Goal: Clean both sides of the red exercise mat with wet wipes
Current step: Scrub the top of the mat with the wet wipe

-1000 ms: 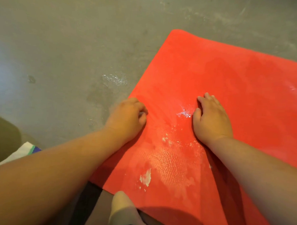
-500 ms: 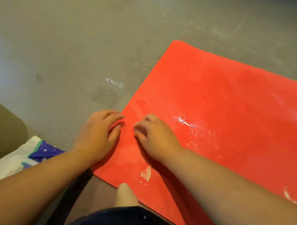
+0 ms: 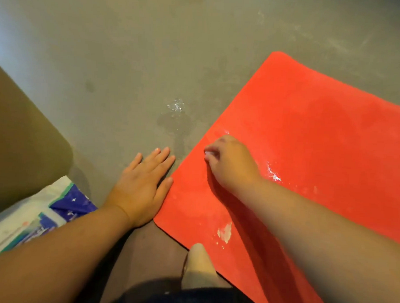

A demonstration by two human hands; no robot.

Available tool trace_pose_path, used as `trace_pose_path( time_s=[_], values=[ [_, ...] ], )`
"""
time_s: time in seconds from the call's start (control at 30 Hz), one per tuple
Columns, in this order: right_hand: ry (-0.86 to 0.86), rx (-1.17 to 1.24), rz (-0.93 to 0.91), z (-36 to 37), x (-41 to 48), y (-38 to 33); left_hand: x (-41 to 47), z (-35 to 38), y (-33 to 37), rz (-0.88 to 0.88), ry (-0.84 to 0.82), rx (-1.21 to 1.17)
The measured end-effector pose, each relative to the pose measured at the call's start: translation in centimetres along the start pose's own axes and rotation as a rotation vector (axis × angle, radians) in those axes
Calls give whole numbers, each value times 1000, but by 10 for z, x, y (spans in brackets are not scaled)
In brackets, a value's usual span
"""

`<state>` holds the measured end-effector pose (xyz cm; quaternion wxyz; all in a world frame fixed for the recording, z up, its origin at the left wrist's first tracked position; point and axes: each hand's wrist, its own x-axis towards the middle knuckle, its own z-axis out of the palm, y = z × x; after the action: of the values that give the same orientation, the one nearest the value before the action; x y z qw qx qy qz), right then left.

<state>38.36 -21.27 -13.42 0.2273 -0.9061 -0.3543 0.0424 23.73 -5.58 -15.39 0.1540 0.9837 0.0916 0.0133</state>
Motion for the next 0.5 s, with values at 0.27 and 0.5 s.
trace_pose_path(
  time_s=[0.27,0.5],
  values=[
    [-40,-204,-124,-14,43,26,1,0,0,-8,-16,15],
    [-92,-24,-200,1,-2,-22,-1,-3,0,-6,-40,47]
  ],
)
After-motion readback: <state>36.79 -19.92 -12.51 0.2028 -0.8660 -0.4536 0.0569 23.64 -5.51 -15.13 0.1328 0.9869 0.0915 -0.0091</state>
